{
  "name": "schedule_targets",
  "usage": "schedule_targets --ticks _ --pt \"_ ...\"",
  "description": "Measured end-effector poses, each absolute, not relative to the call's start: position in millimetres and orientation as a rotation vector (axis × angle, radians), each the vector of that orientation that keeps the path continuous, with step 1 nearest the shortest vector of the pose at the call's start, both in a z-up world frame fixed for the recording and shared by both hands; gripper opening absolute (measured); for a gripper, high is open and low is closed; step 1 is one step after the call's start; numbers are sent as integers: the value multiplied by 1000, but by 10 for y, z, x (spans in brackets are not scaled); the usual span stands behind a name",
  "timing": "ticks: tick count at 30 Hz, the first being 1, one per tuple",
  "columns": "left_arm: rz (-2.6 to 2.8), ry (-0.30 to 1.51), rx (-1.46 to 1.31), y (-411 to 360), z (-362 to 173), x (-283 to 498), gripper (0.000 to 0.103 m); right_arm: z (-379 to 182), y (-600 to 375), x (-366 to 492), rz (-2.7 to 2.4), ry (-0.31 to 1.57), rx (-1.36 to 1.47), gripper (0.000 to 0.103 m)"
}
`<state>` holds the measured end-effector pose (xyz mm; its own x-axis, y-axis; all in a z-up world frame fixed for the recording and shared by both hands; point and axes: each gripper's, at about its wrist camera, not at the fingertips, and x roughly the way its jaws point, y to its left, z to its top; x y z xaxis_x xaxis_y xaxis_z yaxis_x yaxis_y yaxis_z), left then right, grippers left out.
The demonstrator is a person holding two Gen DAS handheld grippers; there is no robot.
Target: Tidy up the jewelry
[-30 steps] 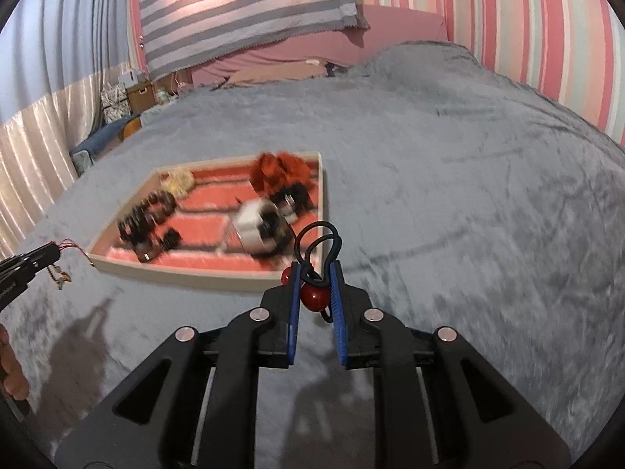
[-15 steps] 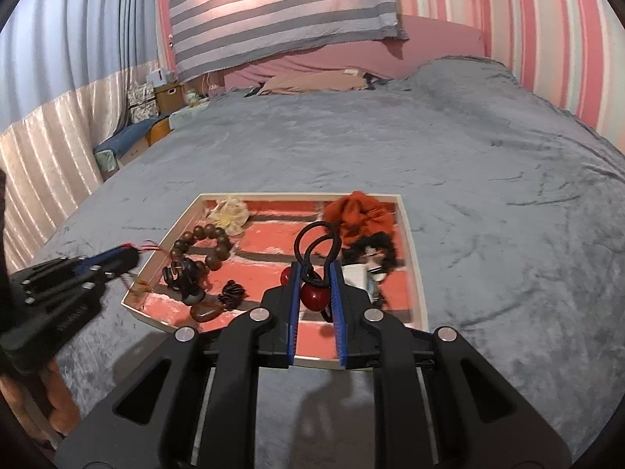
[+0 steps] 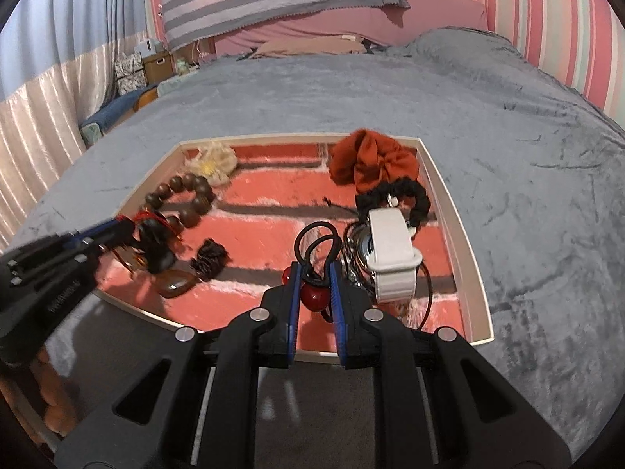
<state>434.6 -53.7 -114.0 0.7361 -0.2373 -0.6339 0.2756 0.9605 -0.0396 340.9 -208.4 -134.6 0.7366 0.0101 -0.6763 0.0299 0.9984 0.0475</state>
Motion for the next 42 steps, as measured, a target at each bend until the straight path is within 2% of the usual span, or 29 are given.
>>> schedule_targets --ticks 15,16,20,21,22,23,24,25,28,30,32,36,42 --pt "-263 696 67 -470 -1199 4171 9 -1487 -2146 3398 -11 786 67 16" --pt "-263 702 66 -464 -1200 4172 9 -1481 -2151 3391 -11 787 69 23" --pt "-271 702 45 -411 -1137 4145 11 -1403 -2169 3316 -8 770 72 34" --pt "-272 699 41 -407 -1116 4138 15 -1379 -2173 3297 -9 765 70 36" --pt "-272 692 36 -398 -1085 4123 31 -1346 -2182 3272 -4 759 73 37" --pt "-261 673 34 -382 -1036 4089 56 -1321 -2193 3257 3 758 81 39" --pt "-250 655 34 -374 -1001 4059 64 -1290 -2207 3241 7 754 91 47" --pt "-249 635 34 -363 -954 4022 67 -1239 -2228 3206 10 744 100 55" --pt "-263 625 25 -328 -844 3965 67 -1102 -2286 3123 16 716 120 69" --pt "-265 618 19 -296 -768 3929 68 -1028 -2309 3083 28 709 129 73" --pt "-262 611 2 -235 -672 3874 76 -946 -2312 3029 23 692 120 78" --pt "-241 569 -16 -106 -489 3706 90 -755 -2301 2858 -1 633 81 95" --pt "-204 523 -16 78 -287 3390 97 -607 -2240 2555 -53 577 10 99"
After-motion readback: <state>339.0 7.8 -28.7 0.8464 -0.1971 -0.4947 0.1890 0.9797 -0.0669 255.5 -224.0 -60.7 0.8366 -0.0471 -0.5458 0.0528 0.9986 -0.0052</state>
